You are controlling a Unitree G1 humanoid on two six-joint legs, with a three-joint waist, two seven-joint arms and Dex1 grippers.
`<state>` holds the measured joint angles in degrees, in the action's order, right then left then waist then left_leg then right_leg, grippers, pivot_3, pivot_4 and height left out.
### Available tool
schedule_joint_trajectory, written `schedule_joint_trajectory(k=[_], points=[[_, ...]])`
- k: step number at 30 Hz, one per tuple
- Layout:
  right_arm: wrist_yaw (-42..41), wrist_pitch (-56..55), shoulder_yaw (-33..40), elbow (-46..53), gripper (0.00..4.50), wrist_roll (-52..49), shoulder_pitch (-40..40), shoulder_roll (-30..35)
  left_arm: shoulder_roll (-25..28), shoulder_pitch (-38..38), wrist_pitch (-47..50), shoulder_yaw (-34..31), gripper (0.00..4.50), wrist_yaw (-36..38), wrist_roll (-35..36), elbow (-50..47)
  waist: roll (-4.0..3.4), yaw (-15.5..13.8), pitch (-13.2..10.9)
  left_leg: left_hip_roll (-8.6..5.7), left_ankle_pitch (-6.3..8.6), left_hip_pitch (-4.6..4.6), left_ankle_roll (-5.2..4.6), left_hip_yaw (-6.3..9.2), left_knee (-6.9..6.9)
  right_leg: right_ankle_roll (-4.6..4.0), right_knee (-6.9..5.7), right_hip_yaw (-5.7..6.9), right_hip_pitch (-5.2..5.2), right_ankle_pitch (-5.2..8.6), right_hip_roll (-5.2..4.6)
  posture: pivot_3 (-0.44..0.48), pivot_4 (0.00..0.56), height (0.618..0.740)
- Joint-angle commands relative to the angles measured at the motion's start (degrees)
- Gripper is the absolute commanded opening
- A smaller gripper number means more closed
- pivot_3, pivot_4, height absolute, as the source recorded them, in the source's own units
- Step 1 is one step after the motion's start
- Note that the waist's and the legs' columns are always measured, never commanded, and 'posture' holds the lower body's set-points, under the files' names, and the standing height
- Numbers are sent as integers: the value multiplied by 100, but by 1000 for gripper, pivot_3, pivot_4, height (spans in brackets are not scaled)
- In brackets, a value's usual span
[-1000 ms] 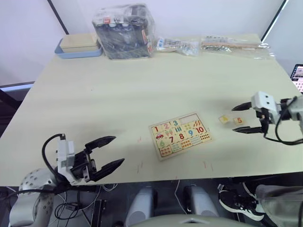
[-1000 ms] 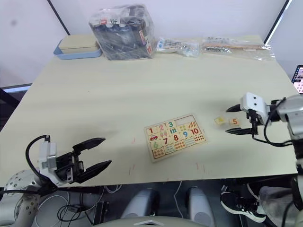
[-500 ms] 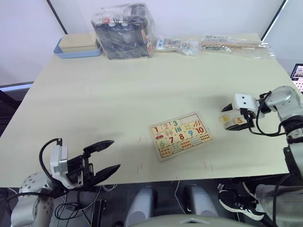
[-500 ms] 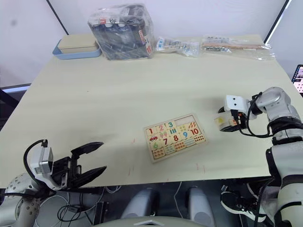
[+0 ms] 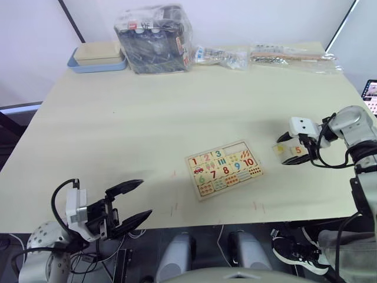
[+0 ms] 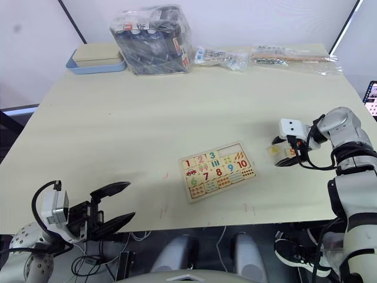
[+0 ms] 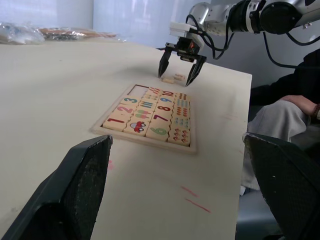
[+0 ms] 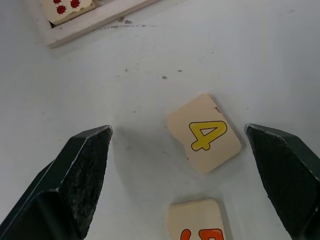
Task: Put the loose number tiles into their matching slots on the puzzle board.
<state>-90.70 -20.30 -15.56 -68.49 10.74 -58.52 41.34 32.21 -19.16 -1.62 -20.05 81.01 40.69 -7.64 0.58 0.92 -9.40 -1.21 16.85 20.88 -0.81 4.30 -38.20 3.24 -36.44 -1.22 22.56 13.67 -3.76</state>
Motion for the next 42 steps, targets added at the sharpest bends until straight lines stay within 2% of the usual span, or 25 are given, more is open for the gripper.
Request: schedule_joint_trajectory(k=[1,3,4,7,9,39,42], points=[[-49,-7,31,12,4442,55,152,108,64,17,17,-44,4500,-35,67,-167,1,-2,1,0,0,0,0,0,0,0,0,0,0,0,0,0,150,740],[-11,-44,48,7,4442,75,183,130,76,34,12,-40,4500,-18,61,-144,1,-5,1,-1,0,0,0,0,0,0,0,-1,0,0,0,0,150,740],[-11,-55,58,11,4207,80,198,138,81,40,9,-39,4500,-10,58,-134,1,-4,1,-1,0,0,0,0,0,0,0,1,-1,0,0,0,150,740],[2,-76,85,34,3412,72,236,141,84,55,8,-34,4500,-1,53,-121,1,-5,1,-1,0,0,0,0,0,0,0,0,-1,0,0,0,150,740],[61,-170,76,78,2509,91,297,157,87,55,5,-30,4500,13,49,-114,1,-7,1,-1,0,0,0,0,0,2,0,1,-1,-1,0,0,150,740],[86,58,584,616,2509,-471,910,172,195,134,244,-64,4500,-129,138,-333,5,1,3,0,0,-2,-1,1,0,0,-2,0,-2,0,0,0,150,740],[92,52,621,650,1767,-504,950,175,195,141,248,-59,4500,-131,134,-339,4,2,3,1,1,-2,-1,1,0,0,-2,0,-2,0,0,0,150,740]])
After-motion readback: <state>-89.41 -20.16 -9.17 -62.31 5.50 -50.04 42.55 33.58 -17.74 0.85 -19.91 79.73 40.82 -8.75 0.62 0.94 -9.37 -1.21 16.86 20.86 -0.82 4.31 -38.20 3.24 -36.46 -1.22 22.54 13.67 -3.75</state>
